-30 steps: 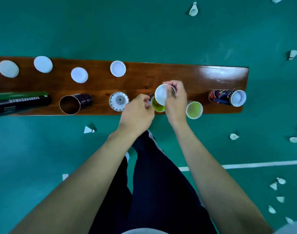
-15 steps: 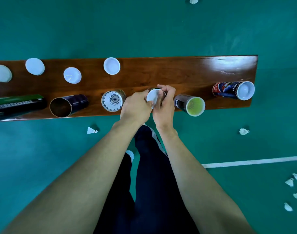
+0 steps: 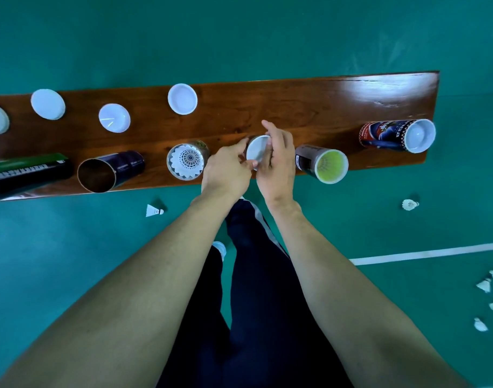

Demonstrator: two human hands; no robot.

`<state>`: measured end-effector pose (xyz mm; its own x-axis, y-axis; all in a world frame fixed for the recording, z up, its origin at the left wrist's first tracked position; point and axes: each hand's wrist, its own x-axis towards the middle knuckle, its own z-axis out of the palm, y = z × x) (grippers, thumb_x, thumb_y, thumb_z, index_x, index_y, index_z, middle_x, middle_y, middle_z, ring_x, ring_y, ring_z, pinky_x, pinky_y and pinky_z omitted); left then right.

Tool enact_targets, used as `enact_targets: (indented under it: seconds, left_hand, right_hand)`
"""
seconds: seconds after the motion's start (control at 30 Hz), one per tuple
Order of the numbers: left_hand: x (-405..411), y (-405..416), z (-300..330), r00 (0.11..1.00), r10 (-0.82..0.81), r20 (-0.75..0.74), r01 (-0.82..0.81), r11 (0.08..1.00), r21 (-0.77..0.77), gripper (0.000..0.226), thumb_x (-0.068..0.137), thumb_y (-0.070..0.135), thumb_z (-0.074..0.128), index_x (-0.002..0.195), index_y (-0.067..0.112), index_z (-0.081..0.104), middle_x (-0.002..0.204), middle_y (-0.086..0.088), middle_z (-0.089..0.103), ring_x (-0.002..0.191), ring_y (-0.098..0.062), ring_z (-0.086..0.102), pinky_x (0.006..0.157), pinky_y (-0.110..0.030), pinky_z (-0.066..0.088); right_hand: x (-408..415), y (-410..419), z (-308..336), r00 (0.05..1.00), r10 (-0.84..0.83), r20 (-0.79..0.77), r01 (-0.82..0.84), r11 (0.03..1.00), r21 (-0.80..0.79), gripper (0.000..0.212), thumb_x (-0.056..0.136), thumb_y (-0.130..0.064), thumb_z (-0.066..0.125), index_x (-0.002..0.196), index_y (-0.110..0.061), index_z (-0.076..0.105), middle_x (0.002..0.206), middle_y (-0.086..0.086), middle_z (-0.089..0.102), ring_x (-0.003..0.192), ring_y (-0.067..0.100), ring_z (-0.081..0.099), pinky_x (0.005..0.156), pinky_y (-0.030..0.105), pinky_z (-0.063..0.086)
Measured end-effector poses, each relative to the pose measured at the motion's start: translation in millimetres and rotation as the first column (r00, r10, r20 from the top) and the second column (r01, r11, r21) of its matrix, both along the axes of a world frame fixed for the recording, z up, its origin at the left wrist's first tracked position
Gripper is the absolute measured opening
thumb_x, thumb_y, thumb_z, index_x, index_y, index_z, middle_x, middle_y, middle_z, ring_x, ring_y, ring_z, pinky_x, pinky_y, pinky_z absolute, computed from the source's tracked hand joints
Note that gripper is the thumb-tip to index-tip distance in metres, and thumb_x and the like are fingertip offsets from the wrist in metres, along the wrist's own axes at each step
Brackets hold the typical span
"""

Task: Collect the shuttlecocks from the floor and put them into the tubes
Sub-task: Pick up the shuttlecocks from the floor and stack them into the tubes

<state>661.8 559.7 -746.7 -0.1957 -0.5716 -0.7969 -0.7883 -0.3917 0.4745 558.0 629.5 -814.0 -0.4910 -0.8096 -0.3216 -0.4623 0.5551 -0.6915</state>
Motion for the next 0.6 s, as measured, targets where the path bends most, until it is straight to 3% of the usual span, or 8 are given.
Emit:
enact_targets:
  seconds: [0.1, 0.23, 0.33, 0.43, 0.5, 0.6]
  left_hand:
    - [-1.8, -3.2, -3.0, 0.995, 0.097, -0.005, -0.096, 0.994, 0.047, 0.049, 0.095, 0.028, 0.066, 0.141, 0.044, 0.055, 0.116, 0.002, 0.073, 0.101, -0.027, 0.069, 0.081, -0.044, 0.063]
    - [-2.5, -13.7, 0.2, 0.993, 0.117, 0.022, -0.119, 0.986, 0.12, 0.051, 0.092, 0.029, 0.073, 0.139, 0.043, 0.057, 0.107, 0.002, 0.074, 0.081, -0.02, 0.072, 0.047, -0.024, 0.057]
    - [-2.1, -20.0, 8.7, 0.991, 0.131, 0.005, -0.13, 0.981, 0.143, 0.037, 0.093, 0.028, 0.072, 0.127, 0.043, 0.064, 0.09, 0.001, 0.075, 0.062, -0.019, 0.073, 0.045, -0.023, 0.054]
    - [-2.2, -18.5, 23.9, 0.997, 0.078, 0.016, -0.079, 0.993, 0.084, 0.032, 0.095, 0.029, 0.068, 0.127, 0.032, 0.065, 0.087, -0.001, 0.075, 0.068, -0.022, 0.073, 0.06, -0.033, 0.061]
    - [-1.5, -17.3, 35.4, 0.999, 0.018, 0.039, -0.019, 1.0, 0.009, 0.04, 0.096, 0.029, 0.066, 0.135, 0.025, 0.061, 0.099, -0.003, 0.075, 0.089, -0.027, 0.072, 0.081, -0.043, 0.061]
    - [7.0, -22.4, 58.1, 0.999, 0.035, 0.04, -0.032, 0.997, -0.071, 0.041, 0.099, 0.033, 0.062, 0.139, 0.024, 0.056, 0.112, -0.003, 0.073, 0.105, -0.026, 0.068, 0.094, -0.046, 0.056]
  right_hand:
    - [1.6, -0.4, -2.1, 1.0, 0.006, 0.01, -0.006, 1.0, -0.012, 0.062, 0.094, -0.002, 0.066, 0.149, -0.025, 0.049, 0.13, 0.0, 0.05, 0.116, 0.022, 0.055, 0.099, 0.043, 0.052]
    - [1.3, -1.9, 1.8, 0.998, 0.008, 0.062, -0.008, 1.0, 0.003, 0.065, 0.093, -0.006, 0.069, 0.151, -0.024, 0.047, 0.132, -0.001, 0.05, 0.119, 0.019, 0.053, 0.103, 0.045, 0.051]
    - [-1.1, -6.1, 12.7, 0.997, 0.038, 0.063, -0.04, 0.998, 0.045, 0.061, 0.096, -0.016, 0.064, 0.153, -0.021, 0.044, 0.137, 0.004, 0.051, 0.125, 0.021, 0.049, 0.107, 0.047, 0.047]
    - [-2.1, -7.8, 28.3, 0.994, 0.103, -0.039, -0.099, 0.991, 0.092, 0.063, 0.101, -0.048, 0.031, 0.157, -0.021, 0.039, 0.144, 0.006, 0.051, 0.132, 0.025, 0.042, 0.109, 0.04, 0.04]
    - [-1.3, -10.4, 38.7, 0.985, 0.106, -0.138, -0.099, 0.993, 0.058, 0.063, 0.102, -0.044, 0.026, 0.157, -0.018, 0.039, 0.145, 0.009, 0.051, 0.132, 0.028, 0.043, 0.109, 0.042, 0.038]
    - [3.3, -22.9, 58.7, 0.966, 0.052, -0.252, -0.076, 0.993, -0.086, 0.044, 0.108, -0.023, 0.038, 0.149, -0.014, 0.052, 0.142, 0.011, 0.056, 0.132, 0.028, 0.046, 0.11, 0.047, 0.039]
